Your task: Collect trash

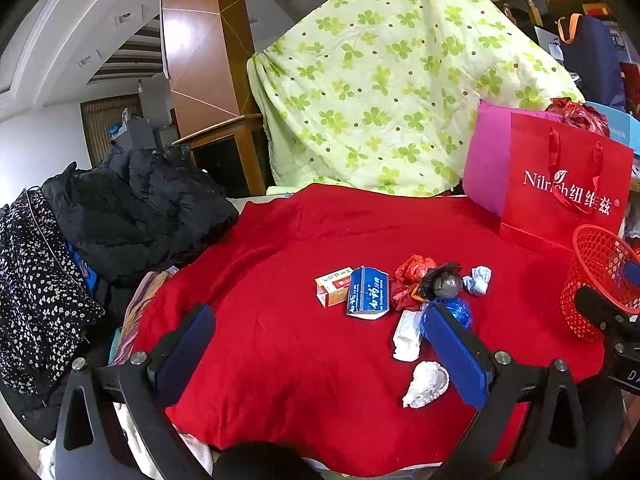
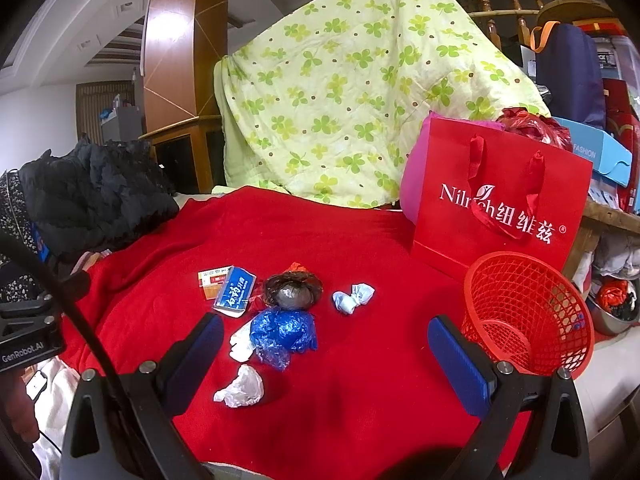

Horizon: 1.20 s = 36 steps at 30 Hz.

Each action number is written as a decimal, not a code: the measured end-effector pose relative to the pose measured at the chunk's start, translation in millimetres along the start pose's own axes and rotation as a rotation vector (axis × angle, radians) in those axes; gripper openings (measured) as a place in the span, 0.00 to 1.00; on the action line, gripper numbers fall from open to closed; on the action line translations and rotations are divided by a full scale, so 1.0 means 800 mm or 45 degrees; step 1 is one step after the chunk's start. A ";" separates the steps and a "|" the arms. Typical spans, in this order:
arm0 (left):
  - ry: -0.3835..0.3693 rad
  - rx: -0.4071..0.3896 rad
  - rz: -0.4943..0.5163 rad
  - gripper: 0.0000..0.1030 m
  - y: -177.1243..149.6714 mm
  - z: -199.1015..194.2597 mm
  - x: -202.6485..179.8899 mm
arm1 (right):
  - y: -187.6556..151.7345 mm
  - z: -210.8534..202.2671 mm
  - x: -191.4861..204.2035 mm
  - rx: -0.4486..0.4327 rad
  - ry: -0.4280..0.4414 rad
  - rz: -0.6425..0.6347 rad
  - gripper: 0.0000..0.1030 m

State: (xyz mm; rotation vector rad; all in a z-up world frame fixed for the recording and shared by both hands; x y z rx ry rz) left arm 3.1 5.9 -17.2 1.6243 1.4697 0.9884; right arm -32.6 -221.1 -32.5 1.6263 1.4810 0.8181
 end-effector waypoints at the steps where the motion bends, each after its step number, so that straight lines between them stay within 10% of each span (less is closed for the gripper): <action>1: -0.001 0.001 0.001 1.00 0.000 0.000 -0.001 | 0.000 0.001 0.000 0.001 -0.001 -0.001 1.00; 24: -0.038 0.088 0.025 1.00 -0.022 0.045 -0.013 | -0.011 0.035 -0.003 0.072 -0.016 -0.018 1.00; 36: -0.150 0.218 0.056 1.00 -0.069 0.121 -0.013 | -0.042 0.139 -0.005 0.200 0.178 0.040 1.00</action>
Point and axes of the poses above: each gripper's, at about its wrist camera, not at the fingertips, and z roughly the way its jaws point, x to its left, y to its top, the point moved 2 cm from there along z, roughly the way its jaws point, and after that the axes turned 7 degrees about -z, right-handed, at the moved point
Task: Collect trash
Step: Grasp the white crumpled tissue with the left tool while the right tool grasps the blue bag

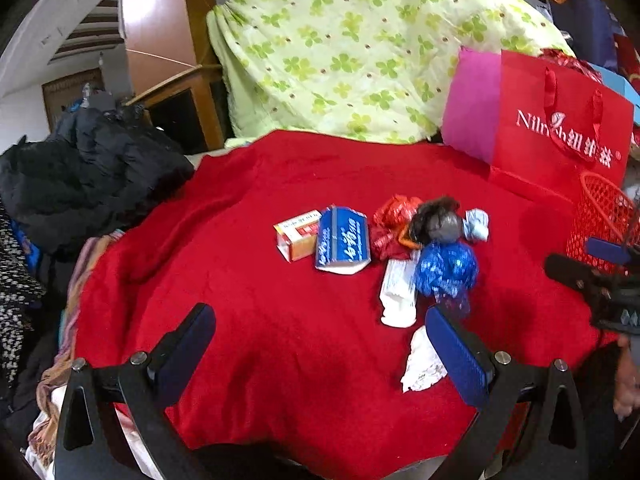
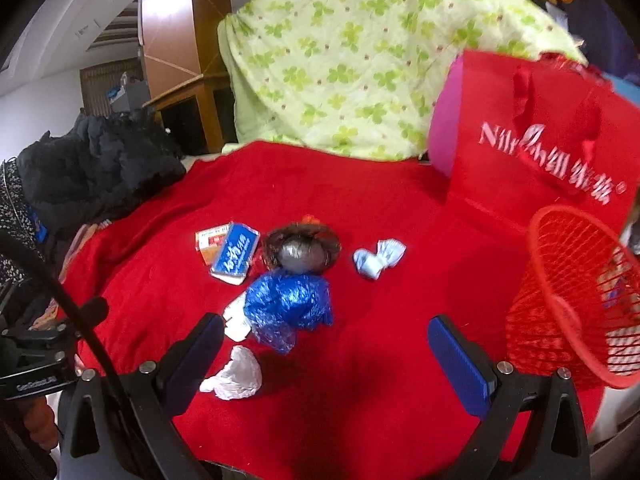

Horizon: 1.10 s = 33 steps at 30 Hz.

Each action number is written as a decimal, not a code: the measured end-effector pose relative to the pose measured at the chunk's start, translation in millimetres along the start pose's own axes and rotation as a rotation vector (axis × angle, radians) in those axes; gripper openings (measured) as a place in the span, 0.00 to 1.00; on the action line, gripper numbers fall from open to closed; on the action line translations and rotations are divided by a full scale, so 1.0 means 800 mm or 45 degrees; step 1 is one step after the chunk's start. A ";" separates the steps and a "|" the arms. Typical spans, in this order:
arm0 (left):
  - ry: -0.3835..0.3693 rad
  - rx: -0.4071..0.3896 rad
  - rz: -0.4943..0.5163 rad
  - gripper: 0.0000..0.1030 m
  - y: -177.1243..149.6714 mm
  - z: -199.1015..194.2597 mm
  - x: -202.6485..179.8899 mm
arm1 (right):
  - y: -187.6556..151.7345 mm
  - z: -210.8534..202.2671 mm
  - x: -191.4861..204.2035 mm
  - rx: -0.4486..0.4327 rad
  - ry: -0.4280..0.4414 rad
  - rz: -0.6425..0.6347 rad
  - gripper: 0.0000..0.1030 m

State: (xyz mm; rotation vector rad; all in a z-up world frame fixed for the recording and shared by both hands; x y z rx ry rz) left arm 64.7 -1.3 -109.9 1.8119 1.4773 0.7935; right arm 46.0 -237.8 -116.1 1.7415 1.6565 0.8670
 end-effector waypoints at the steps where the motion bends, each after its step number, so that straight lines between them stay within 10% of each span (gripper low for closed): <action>1: -0.014 0.015 0.008 1.00 -0.004 0.007 0.000 | -0.002 0.011 -0.004 0.009 0.020 0.010 1.00; 12: -0.108 0.198 0.032 1.00 -0.044 0.072 -0.004 | -0.006 0.129 -0.033 0.207 0.206 0.110 0.97; 27: -0.318 0.298 0.017 0.99 -0.059 0.091 -0.023 | 0.003 0.237 -0.012 0.373 0.440 0.273 0.56; 33: -0.406 0.372 0.026 0.82 -0.063 0.107 -0.045 | 0.007 0.218 -0.006 0.329 0.457 0.245 0.51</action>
Point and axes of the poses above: each gripper's, at about its wrist camera, not at the fingertips, and z roughly the way its jaws point, x to its left, y to its top, the point moved 2 cm from there along z, roughly the way its jaws point, and after that the axes turned 7 degrees about -z, right-handed, at the moved point
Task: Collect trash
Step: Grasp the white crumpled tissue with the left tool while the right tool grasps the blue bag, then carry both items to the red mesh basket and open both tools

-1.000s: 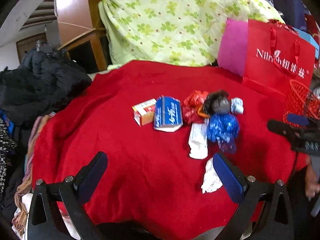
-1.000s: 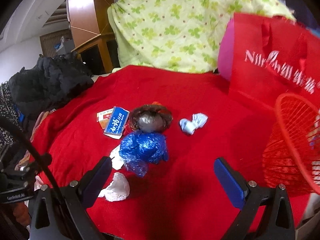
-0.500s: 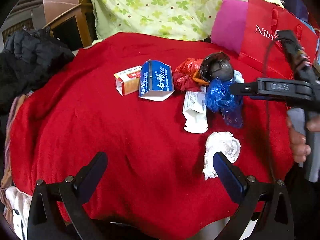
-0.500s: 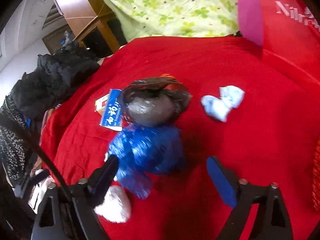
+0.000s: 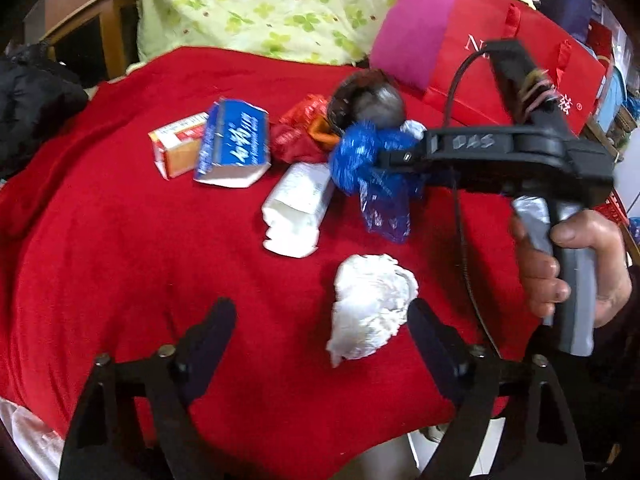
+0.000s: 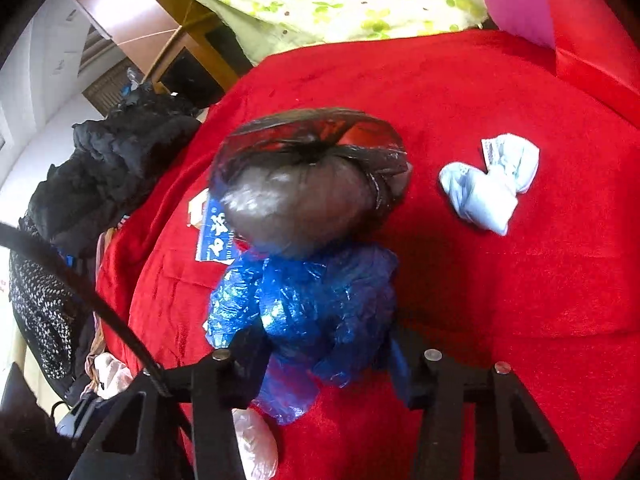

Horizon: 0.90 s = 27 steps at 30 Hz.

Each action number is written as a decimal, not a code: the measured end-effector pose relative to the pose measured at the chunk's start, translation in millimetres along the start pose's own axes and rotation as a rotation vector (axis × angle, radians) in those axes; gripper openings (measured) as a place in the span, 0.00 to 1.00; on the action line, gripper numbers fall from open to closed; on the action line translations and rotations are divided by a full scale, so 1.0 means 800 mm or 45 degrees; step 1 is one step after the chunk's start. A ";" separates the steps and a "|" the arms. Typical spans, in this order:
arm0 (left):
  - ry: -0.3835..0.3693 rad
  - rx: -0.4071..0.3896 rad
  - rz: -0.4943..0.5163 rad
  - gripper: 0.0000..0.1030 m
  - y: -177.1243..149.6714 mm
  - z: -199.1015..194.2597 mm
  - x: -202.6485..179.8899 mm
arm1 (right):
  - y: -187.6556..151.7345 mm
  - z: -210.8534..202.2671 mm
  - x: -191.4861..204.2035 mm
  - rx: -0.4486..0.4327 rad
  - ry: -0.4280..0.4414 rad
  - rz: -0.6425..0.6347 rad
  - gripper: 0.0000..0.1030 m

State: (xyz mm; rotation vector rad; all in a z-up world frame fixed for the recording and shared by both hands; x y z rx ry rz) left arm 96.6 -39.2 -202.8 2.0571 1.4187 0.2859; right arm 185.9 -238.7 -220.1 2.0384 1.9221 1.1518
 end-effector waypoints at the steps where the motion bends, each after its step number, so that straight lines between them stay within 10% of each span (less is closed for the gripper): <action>1: -0.024 0.019 -0.007 0.79 0.000 0.005 -0.002 | -0.001 -0.006 0.003 -0.008 0.012 -0.004 0.51; 17: -0.058 0.193 -0.049 0.34 0.002 0.071 -0.037 | -0.013 -0.198 -0.004 -0.521 0.007 -0.117 0.51; 27: -0.105 0.093 0.045 0.30 0.058 0.023 -0.088 | -0.045 -0.329 -0.069 -0.883 -0.170 -0.031 0.51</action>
Point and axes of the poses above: each gripper's, at about its wrist camera, not at the fingertips, and z roughly the way its jaws point, x to its left, y to its top, the point moved 2 cm from there along z, roughly the way its jaws point, and after that the axes turned 7 degrees about -z, right-handed, at the moved point
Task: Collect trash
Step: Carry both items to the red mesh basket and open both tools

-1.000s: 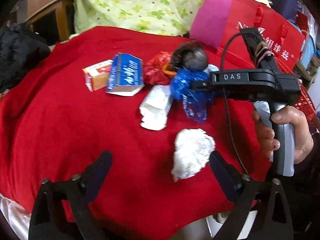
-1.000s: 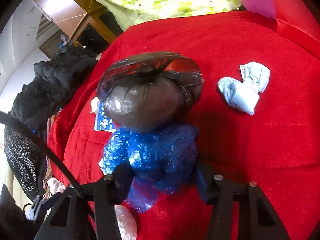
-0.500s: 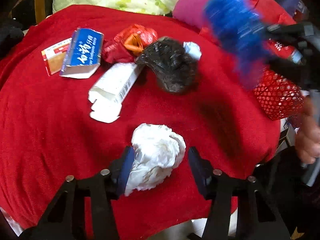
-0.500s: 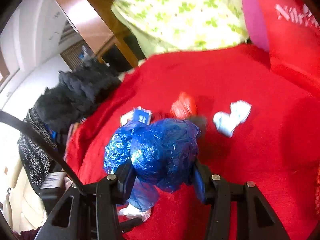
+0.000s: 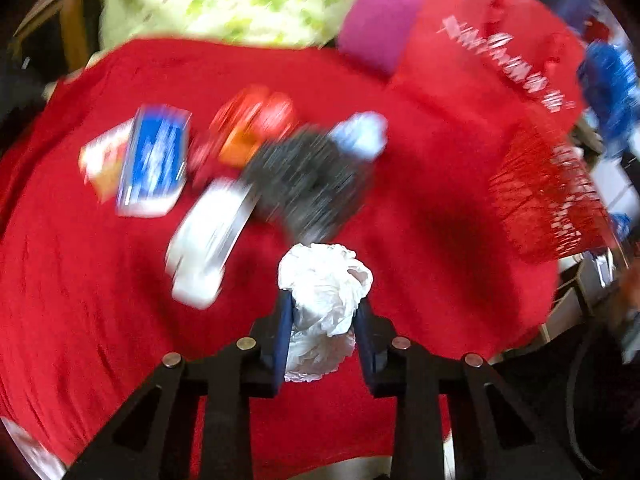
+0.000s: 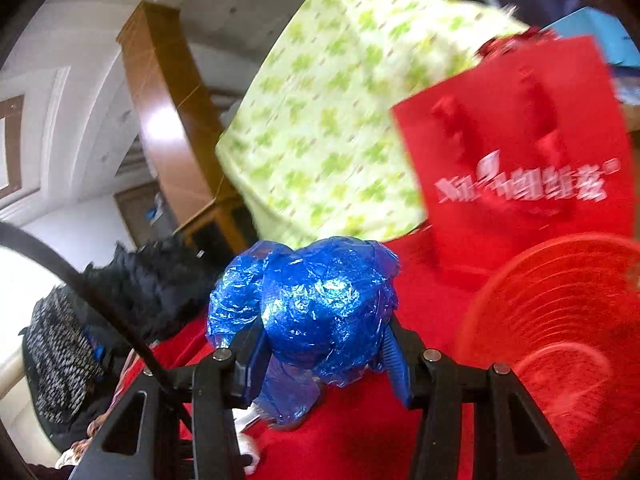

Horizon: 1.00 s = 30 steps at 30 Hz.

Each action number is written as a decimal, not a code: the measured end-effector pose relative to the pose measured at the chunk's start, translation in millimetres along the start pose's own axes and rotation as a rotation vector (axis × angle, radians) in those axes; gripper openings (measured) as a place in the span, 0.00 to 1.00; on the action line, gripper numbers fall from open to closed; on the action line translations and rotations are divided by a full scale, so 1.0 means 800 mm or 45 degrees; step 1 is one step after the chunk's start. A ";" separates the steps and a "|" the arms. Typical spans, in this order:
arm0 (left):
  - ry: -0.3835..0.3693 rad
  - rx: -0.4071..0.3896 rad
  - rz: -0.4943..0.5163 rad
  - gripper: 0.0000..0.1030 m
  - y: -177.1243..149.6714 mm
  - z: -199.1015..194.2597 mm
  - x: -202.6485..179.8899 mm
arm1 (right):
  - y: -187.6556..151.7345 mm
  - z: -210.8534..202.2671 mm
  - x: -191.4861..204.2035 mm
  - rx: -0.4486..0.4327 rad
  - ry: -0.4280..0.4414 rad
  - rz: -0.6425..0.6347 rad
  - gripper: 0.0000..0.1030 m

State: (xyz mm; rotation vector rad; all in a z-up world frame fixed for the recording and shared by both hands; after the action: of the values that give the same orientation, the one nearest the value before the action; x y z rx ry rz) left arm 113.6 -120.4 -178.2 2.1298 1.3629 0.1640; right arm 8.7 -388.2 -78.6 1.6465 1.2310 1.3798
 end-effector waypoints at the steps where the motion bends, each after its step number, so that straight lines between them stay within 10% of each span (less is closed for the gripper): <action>1: -0.020 -0.028 0.037 0.30 0.012 -0.011 -0.018 | 0.003 -0.007 -0.009 -0.015 -0.018 0.009 0.52; 17: -0.350 -0.138 0.501 0.35 0.147 -0.018 -0.328 | 0.017 -0.101 -0.171 -0.136 -0.397 0.277 0.57; 23: -0.376 -0.110 0.501 0.65 0.143 -0.001 -0.351 | 0.012 -0.114 -0.202 -0.136 -0.451 0.367 0.71; 30: -0.360 -0.183 0.407 0.67 0.145 -0.027 -0.290 | 0.017 -0.108 -0.180 -0.165 -0.408 0.309 0.74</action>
State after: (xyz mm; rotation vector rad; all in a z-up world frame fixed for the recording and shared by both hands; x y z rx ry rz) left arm 88.2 -345.5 -49.4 2.1402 0.8226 0.0797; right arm -72.5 -535.1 -97.4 1.8819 0.7642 1.2421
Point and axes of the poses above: each gripper's, at about its wrist camera, not at the fingertips, and z roughly the way its jaws point, x to its left, y to its top, the point moved 2 cm from there along z, roughly the way its jaws point, and after that the axes turned 7 degrees about -z, right-handed, at the moved point
